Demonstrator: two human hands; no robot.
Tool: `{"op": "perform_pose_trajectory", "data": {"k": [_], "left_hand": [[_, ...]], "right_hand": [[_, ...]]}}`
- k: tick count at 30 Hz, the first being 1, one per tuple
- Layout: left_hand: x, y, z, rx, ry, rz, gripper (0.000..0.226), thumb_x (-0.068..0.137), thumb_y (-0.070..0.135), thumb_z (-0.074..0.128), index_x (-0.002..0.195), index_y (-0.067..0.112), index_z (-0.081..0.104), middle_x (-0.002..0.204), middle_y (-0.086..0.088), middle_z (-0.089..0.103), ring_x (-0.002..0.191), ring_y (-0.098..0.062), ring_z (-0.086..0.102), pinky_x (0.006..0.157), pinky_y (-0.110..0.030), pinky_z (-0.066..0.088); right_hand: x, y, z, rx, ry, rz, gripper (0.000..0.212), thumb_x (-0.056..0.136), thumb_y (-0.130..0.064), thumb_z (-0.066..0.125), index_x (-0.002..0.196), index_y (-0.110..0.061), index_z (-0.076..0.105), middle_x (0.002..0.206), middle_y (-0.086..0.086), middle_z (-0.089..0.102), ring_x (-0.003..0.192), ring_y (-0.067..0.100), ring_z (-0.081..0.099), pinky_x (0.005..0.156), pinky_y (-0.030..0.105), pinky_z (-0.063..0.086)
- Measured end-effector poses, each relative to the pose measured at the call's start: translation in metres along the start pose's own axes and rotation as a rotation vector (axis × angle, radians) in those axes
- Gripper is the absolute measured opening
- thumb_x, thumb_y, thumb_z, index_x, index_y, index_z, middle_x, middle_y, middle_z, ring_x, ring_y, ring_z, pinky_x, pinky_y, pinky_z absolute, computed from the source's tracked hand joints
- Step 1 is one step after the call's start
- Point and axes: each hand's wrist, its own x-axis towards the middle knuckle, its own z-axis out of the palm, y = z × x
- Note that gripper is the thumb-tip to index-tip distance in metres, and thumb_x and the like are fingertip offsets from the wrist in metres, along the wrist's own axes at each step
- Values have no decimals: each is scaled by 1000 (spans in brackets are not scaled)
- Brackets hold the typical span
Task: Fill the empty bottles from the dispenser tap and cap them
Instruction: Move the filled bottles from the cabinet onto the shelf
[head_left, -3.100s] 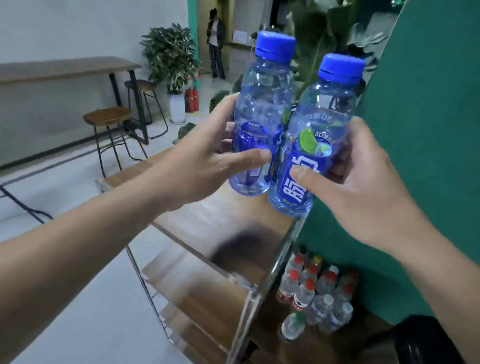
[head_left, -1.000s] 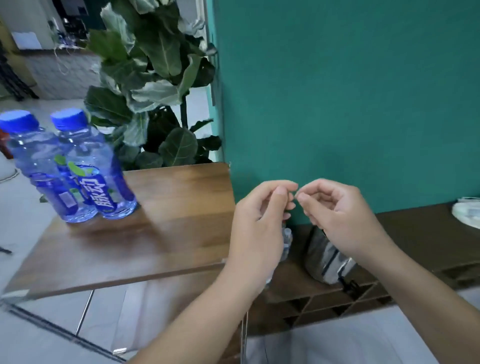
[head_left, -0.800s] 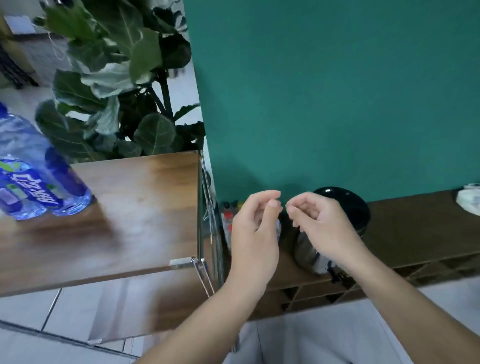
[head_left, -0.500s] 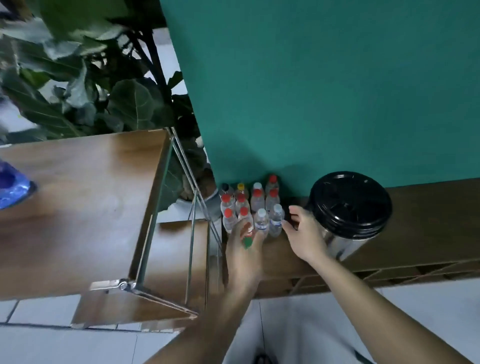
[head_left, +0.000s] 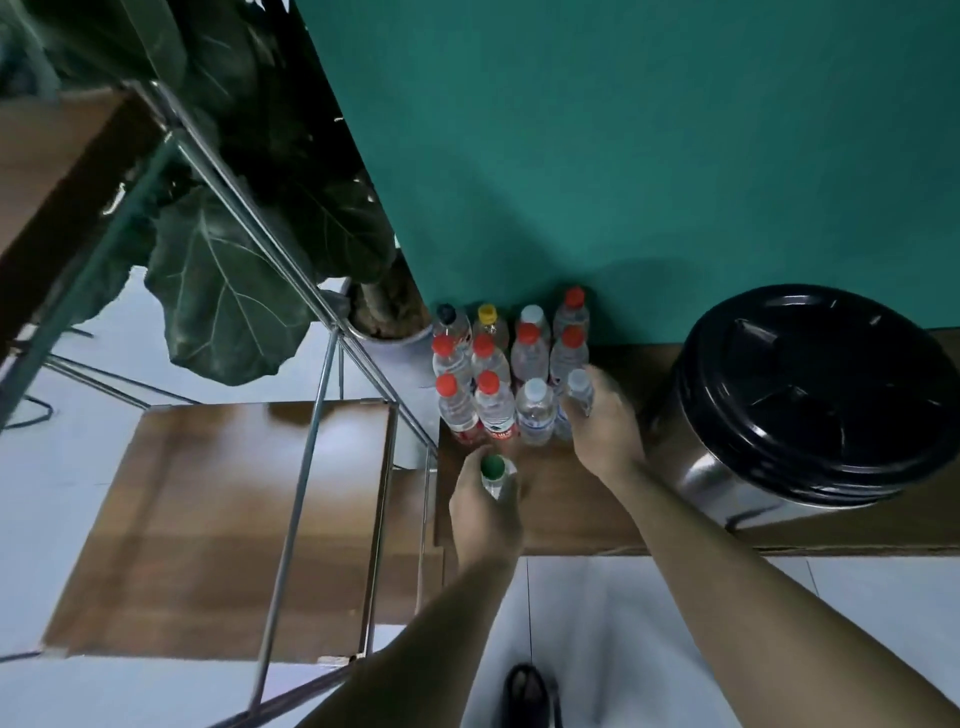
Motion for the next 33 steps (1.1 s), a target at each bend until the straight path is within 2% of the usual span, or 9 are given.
{"op": "perform_pose_trajectory", "data": {"k": [5,11,14,17,19,24,26,28,33], "left_hand": [[4,-18,1,-19,33,1,35,105,17,76,118,48,67,109,29,71,105,14,63,97,-26,54],[-2,-12,-16,28,-23,48,46,104,20,77,99,62,58,95,52,65,101,20,62,87,-15,51],[-16,4,-30,18,-53,123,30,105,26,76,114,54,67,99,37,73,98,10,69,89,-28,61],[-39,37,-53,45,-37,289,28,108,33,73,135,34,69,105,28,73,96,17,66,78,-10,50],[-61,68,-74,37,-63,391,31,110,38,68,140,29,65,109,22,72,95,16,65,77,-8,47],[-127,145,-130,-84,-90,610,11,115,39,61,122,33,55,79,10,63,69,-7,62,58,-25,44],[-152,175,-156,-189,-116,685,10,116,37,58,121,29,57,85,4,64,75,-17,61,66,-36,49],[-173,203,-185,-294,-140,755,8,117,31,57,114,23,59,92,5,66,82,-19,62,74,-36,50],[-199,269,-259,-400,-98,904,18,116,30,58,106,15,62,90,4,65,81,-17,60,73,-28,48]], "right_hand": [[5,18,11,-76,116,-59,35,108,-21,71,142,-13,67,135,10,73,119,32,70,91,32,52],[-27,13,2,-129,205,-207,37,101,-10,77,136,-9,68,133,10,74,117,35,73,94,46,63],[-58,-15,-21,-76,237,-275,38,104,-20,74,138,-8,66,132,10,73,118,29,71,97,40,59],[-92,-54,-54,-32,243,-285,38,106,-17,75,142,-9,64,134,8,72,122,26,69,102,22,48],[-116,-85,-78,-29,225,-288,35,109,-21,72,142,-12,64,134,4,72,119,21,68,96,17,43],[-175,-171,-139,-36,219,-377,29,113,-30,60,141,-21,62,136,-6,67,121,12,62,100,27,49],[-195,-210,-166,9,257,-420,28,114,-29,58,140,-20,61,135,-8,65,122,9,60,104,27,48],[-213,-249,-192,73,302,-450,23,114,-29,59,135,-22,62,128,-10,66,117,9,62,101,28,49],[-251,-345,-239,216,339,-558,12,114,-33,59,123,-27,64,113,-12,71,109,16,69,95,43,55]]}}
